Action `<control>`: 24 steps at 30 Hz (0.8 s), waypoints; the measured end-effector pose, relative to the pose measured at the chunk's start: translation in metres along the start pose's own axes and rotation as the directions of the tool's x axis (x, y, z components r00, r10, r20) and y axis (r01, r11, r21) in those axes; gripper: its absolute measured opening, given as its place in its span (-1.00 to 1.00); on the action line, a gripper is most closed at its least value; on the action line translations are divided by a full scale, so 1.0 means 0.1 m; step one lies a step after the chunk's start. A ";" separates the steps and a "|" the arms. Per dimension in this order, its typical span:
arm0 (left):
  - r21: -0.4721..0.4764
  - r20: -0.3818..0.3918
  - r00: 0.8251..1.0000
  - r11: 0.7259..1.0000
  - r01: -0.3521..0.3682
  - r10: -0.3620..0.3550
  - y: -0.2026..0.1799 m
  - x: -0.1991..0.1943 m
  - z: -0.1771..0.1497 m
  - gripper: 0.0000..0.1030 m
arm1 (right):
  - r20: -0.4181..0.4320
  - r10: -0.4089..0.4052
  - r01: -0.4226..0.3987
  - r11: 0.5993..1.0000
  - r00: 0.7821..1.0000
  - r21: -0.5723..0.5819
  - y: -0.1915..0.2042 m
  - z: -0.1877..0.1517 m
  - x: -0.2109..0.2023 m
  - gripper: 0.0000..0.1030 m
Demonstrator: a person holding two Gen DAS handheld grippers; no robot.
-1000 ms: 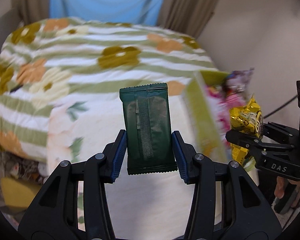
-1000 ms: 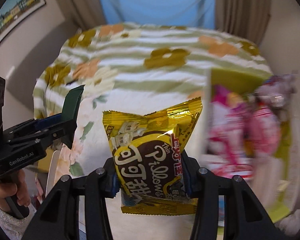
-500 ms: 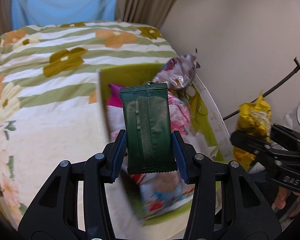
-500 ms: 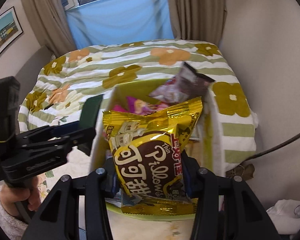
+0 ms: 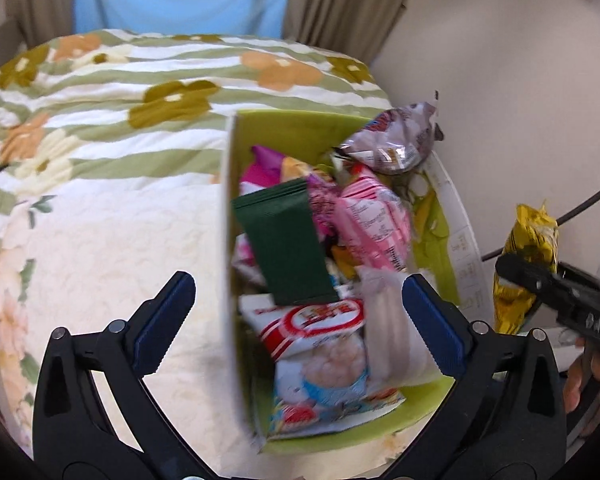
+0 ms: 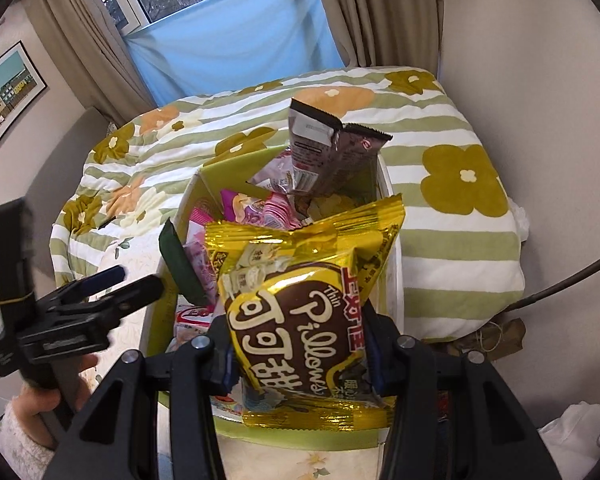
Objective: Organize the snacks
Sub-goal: 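Carry both items over the box and open both tools to drop them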
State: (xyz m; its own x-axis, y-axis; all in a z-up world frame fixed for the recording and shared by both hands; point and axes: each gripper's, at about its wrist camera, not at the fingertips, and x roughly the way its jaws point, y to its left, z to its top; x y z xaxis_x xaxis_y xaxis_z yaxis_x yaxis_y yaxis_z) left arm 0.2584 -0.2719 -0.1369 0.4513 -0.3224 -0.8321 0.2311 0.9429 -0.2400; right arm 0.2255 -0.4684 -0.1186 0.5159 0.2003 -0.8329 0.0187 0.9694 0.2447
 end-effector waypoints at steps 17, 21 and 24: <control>0.046 0.028 0.982 0.981 -0.190 0.189 -0.04 -0.30 -0.22 0.99 | -0.038 0.035 -0.034 0.999 0.999 0.027 -0.17 0.28 0.36 0.81; 0.041 0.030 0.980 0.979 -0.197 0.196 0.04 -0.38 -0.31 0.99 | -0.018 -0.019 0.020 0.999 1.000 0.035 -0.14 0.17 0.24 0.99; 0.043 0.029 0.982 0.981 -0.190 0.189 0.10 -0.42 -0.38 0.99 | -0.003 -0.047 0.047 0.999 0.999 0.025 -0.06 0.03 0.16 0.99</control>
State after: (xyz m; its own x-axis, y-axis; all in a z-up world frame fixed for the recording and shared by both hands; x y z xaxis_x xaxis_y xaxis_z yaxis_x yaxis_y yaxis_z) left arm 0.2085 -0.2456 -0.1232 0.5117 -0.1409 -0.8475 0.1777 0.9825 -0.0561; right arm 0.2359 -0.4715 -0.1319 0.5116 0.1554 -0.8451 0.0644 0.9738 0.2181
